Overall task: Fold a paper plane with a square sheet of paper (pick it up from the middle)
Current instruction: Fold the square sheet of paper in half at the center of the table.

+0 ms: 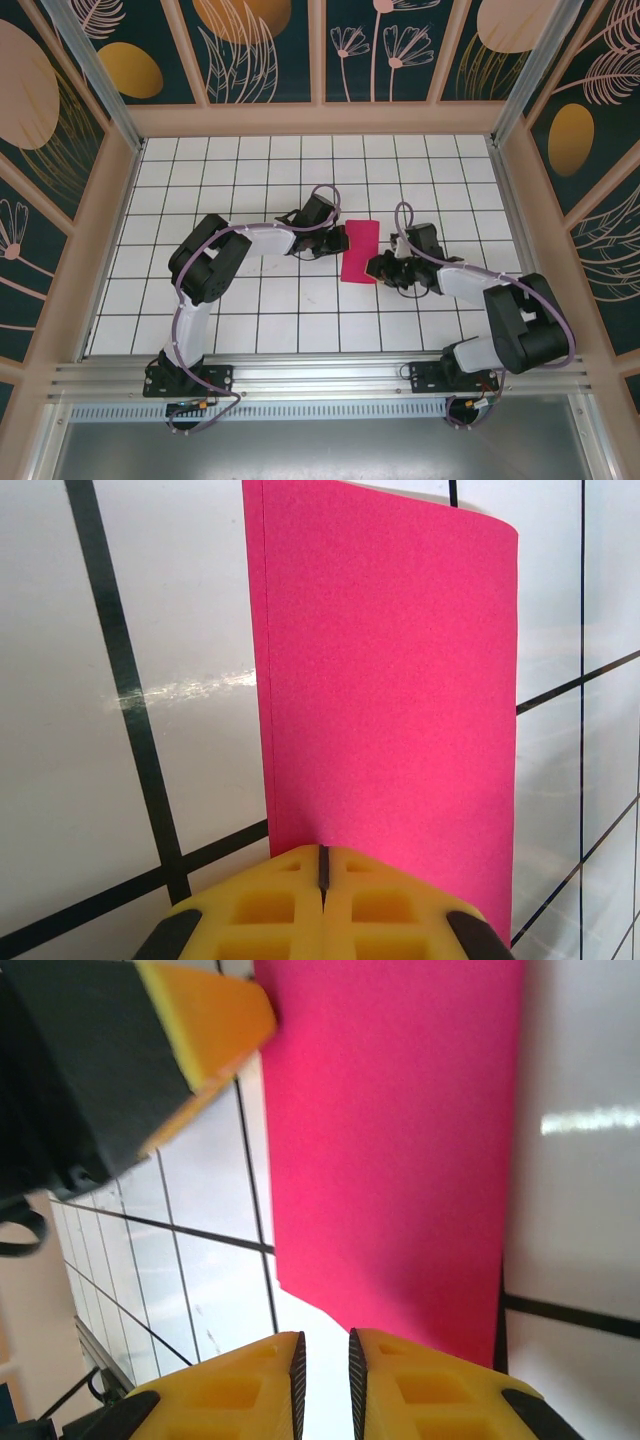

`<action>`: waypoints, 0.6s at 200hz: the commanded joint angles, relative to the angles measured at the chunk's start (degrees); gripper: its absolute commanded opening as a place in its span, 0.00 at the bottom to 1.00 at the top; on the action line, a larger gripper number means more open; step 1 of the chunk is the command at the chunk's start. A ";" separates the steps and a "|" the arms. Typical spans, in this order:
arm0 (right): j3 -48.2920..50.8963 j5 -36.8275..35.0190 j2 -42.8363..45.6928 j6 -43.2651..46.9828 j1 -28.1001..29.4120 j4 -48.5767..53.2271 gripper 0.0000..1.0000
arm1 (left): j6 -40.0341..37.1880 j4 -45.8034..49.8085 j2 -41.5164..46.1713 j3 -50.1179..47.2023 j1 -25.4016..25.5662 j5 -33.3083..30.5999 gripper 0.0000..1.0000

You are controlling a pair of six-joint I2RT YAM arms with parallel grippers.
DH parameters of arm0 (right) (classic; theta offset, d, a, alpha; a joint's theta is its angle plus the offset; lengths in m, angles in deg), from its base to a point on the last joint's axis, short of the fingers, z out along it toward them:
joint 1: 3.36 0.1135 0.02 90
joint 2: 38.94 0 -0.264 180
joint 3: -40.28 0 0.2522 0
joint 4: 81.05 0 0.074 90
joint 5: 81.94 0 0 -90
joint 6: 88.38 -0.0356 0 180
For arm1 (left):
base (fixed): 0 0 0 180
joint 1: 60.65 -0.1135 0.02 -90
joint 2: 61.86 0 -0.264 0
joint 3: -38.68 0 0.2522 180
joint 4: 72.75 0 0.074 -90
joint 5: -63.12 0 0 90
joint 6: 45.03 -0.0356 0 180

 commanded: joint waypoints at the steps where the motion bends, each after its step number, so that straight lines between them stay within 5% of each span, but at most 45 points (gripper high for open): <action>1: 1.34 -0.39 -1.91 -1.16 0.42 -2.00 0.23 | -0.93 4.52 -1.38 -0.35 0.50 -1.28 0.00; 38: 0.87 -1.89 -4.76 0.32 0.28 -0.61 0.22 | -0.93 4.61 -1.39 -0.07 0.53 -1.28 0.00; 120: -2.31 -8.04 4.62 2.17 0.47 4.42 0.26 | -0.54 3.70 0.56 -0.23 0.49 -0.28 0.00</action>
